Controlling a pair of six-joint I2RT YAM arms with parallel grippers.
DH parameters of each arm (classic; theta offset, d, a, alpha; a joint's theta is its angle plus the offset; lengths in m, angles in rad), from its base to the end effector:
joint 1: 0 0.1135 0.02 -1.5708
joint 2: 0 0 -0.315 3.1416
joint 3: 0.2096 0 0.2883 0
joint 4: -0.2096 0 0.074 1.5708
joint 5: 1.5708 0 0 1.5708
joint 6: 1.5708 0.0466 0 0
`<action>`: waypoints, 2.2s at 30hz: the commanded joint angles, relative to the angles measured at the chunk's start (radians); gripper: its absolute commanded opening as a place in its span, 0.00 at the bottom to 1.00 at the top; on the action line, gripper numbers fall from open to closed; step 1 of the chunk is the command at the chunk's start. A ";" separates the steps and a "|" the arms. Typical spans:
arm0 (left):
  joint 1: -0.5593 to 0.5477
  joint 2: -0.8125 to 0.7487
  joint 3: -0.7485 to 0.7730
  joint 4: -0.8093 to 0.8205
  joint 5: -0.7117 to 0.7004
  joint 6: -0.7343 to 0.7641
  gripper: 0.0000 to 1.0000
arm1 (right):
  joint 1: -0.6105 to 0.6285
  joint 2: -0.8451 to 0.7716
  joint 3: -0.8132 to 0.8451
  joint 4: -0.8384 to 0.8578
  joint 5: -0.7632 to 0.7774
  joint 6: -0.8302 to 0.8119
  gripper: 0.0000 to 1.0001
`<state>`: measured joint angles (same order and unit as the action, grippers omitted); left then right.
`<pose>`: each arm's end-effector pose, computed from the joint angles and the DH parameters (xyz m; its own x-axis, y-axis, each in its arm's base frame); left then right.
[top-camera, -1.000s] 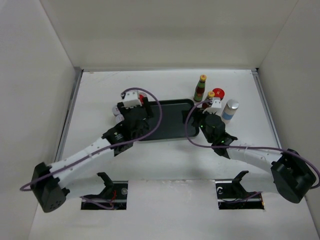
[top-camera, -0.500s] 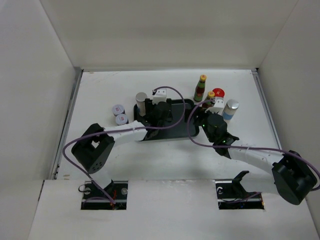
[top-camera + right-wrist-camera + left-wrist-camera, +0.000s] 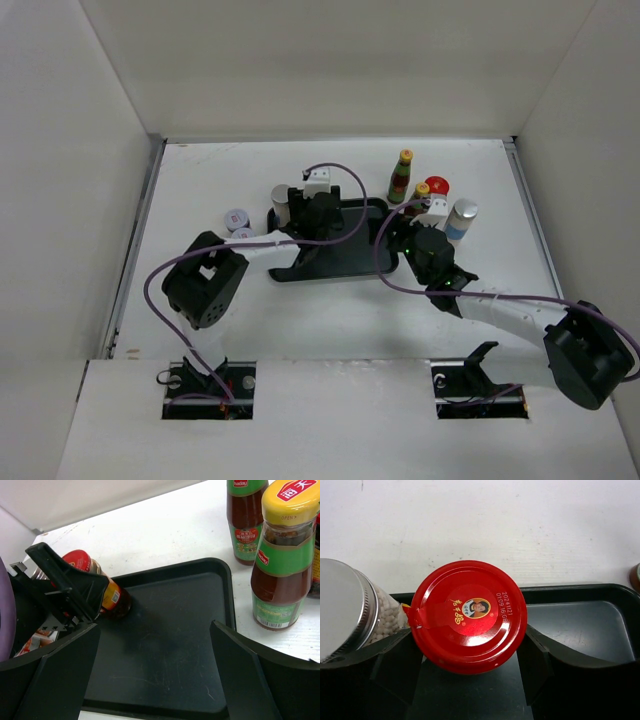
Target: Organize the condiment bottles
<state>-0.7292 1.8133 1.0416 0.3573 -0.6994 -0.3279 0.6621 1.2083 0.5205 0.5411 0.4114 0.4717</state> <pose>0.3481 -0.2708 0.2215 -0.3069 -0.0562 -0.9501 -0.0300 0.9983 -0.0494 0.2321 0.1573 0.2583 -0.2170 0.3590 -0.9078 -0.1716 0.9014 0.3975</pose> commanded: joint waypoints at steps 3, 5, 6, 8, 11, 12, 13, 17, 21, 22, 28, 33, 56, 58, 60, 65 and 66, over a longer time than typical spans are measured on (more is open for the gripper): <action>-0.031 -0.075 -0.001 0.209 -0.015 0.024 0.82 | -0.002 -0.012 -0.001 0.054 0.003 0.013 0.99; -0.048 -0.115 -0.026 0.232 0.000 0.030 0.89 | -0.003 -0.004 0.001 0.054 0.003 0.013 0.99; -0.054 -0.135 -0.034 0.232 0.018 0.026 0.91 | -0.003 0.002 0.003 0.054 0.001 0.013 0.99; -0.065 -0.182 -0.041 0.221 0.063 0.021 0.94 | 0.003 0.010 0.007 0.054 0.000 0.012 0.99; -0.080 -0.287 -0.072 0.200 0.074 0.026 0.93 | 0.000 0.016 0.007 0.054 0.000 0.013 0.99; -0.080 -0.328 -0.095 0.194 0.072 0.024 0.92 | -0.002 0.010 0.006 0.054 0.000 0.013 0.99; -0.074 -0.371 -0.124 0.189 0.069 0.020 0.91 | -0.003 0.002 0.003 0.054 0.000 0.013 0.99; -0.040 -0.570 -0.256 0.100 0.003 -0.002 0.84 | -0.014 -0.010 -0.005 0.056 0.000 0.015 0.99; 0.036 -0.735 -0.359 -0.064 -0.083 -0.046 0.77 | -0.012 -0.001 -0.002 0.056 0.000 0.016 0.99; 0.064 -0.761 -0.373 -0.119 -0.097 -0.068 0.76 | -0.012 0.007 -0.001 0.057 -0.002 0.018 0.98; 0.271 -0.763 -0.380 -0.327 -0.060 -0.206 0.74 | -0.008 0.040 0.027 0.043 -0.040 0.018 0.40; 0.380 -0.657 -0.370 -0.273 0.003 -0.264 0.66 | 0.001 0.071 0.062 0.005 -0.083 0.012 0.20; 0.437 -0.348 -0.262 -0.141 0.109 -0.244 0.80 | 0.046 0.212 0.153 -0.047 -0.138 -0.016 0.30; 0.423 -0.382 -0.284 -0.127 0.098 -0.247 0.77 | 0.046 0.209 0.151 -0.047 -0.137 -0.019 0.31; 0.416 -0.396 -0.290 -0.133 0.090 -0.246 0.74 | 0.046 0.206 0.148 -0.044 -0.135 -0.021 0.31; 0.414 -0.416 -0.304 -0.153 0.086 -0.254 0.73 | 0.046 0.203 0.145 -0.044 -0.131 -0.021 0.32; 0.416 -0.416 -0.299 -0.159 0.086 -0.247 0.75 | 0.046 0.203 0.145 -0.044 -0.131 -0.021 0.32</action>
<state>-0.3099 1.4414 0.7494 0.1844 -0.6086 -0.5762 0.7013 1.4265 0.6399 0.4770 0.2802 0.4637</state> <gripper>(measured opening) 0.739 0.320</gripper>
